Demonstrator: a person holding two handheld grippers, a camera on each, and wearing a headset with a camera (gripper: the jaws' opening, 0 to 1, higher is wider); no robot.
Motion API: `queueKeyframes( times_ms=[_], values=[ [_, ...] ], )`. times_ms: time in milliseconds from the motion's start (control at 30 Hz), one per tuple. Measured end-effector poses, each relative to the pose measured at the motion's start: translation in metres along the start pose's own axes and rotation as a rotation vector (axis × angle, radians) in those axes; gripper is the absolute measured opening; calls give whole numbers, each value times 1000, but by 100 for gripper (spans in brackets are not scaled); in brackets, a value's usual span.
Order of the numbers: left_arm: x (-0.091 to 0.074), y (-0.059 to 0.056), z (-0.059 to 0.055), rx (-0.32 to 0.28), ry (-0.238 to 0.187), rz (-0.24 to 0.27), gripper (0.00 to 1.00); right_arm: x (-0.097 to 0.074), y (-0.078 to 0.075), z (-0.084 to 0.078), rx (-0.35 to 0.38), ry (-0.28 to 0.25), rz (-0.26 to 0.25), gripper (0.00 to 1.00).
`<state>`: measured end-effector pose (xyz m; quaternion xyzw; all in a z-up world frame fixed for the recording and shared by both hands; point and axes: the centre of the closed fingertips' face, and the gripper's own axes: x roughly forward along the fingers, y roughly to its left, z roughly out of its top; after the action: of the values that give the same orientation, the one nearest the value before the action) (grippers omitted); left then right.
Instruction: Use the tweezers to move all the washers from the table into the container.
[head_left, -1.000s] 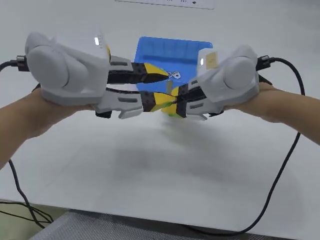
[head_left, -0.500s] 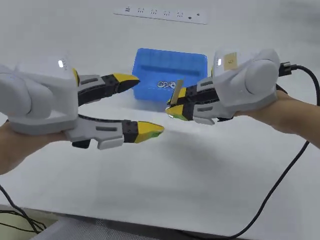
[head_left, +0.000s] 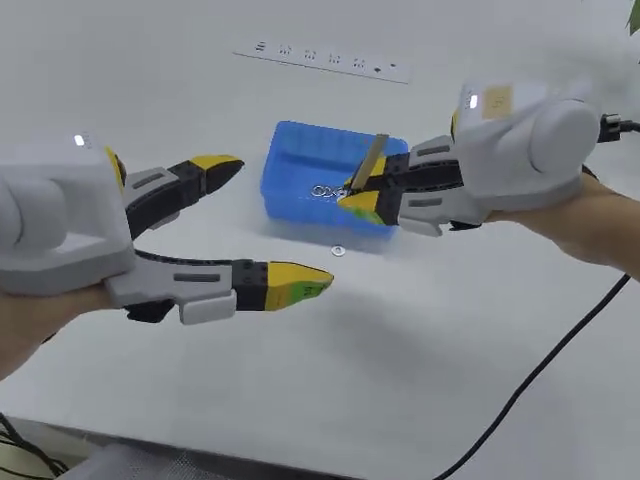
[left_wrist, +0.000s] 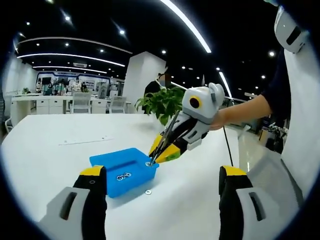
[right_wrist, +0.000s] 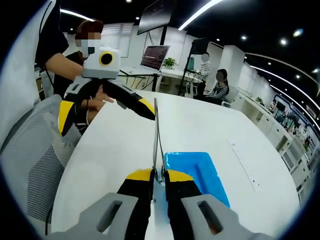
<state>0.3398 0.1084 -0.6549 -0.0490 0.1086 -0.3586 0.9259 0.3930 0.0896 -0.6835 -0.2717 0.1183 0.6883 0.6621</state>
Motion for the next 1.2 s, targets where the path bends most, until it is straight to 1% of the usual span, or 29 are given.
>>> queueKeyframes(
  times_ms=[67, 133, 233, 333, 367, 433, 533, 567, 633, 700, 767, 833, 900, 1000, 1133, 1200],
  values=[
    [0, 3, -1, 10, 7, 4, 99, 0, -7, 6, -1, -10, -2, 10],
    [-1, 5, -2, 10, 10, 8, 99, 1, -14, 9, -9, -10, -11, 10],
    [-1, 7, -3, 9, 10, 8, 99, 5, -24, 9, -13, -8, -22, 10],
    [-2, 7, -8, 12, 29, -7, 99, 9, -40, 5, 40, -26, -48, 10],
    [-3, 8, -11, 19, 43, -8, 99, 10, -43, 4, 39, -24, -50, 10],
    [-5, 10, -15, 23, 51, -7, 99, 14, -50, -1, 49, -17, -55, 10],
    [-7, 14, -18, 14, 54, 0, 99, 21, -56, -8, 63, -6, -55, 10],
    [-8, 15, -21, 15, 69, 4, 99, 25, -58, -13, 67, 0, -55, 10],
    [-10, 16, -25, 18, 91, 5, 99, 33, -60, -21, 75, 17, -47, 10],
    [-10, 19, -25, 4, 88, 14, 99, 41, -60, -28, 78, 35, -32, 10],
    [-11, 22, -24, -5, 76, 23, 99, 47, -61, -33, 69, 50, -24, 10],
    [-11, 24, -26, -16, 77, 20, 99, 54, -62, -40, 70, 64, -21, 10],
    [-10, 26, -29, -18, 87, 24, 99, 58, -64, -48, 78, 80, -23, 10],
    [-10, 28, -31, -25, 92, 31, 99, 63, -64, -55, 87, 89, -18, 10],
    [-10, 32, -28, -30, 89, 44, 99, 70, -67, -63, 106, 89, -16, 10],
    [-10, 33, -30, -27, 100, 42, 99, 73, -67, -66, 114, 93, -12, 10]
  ],
)
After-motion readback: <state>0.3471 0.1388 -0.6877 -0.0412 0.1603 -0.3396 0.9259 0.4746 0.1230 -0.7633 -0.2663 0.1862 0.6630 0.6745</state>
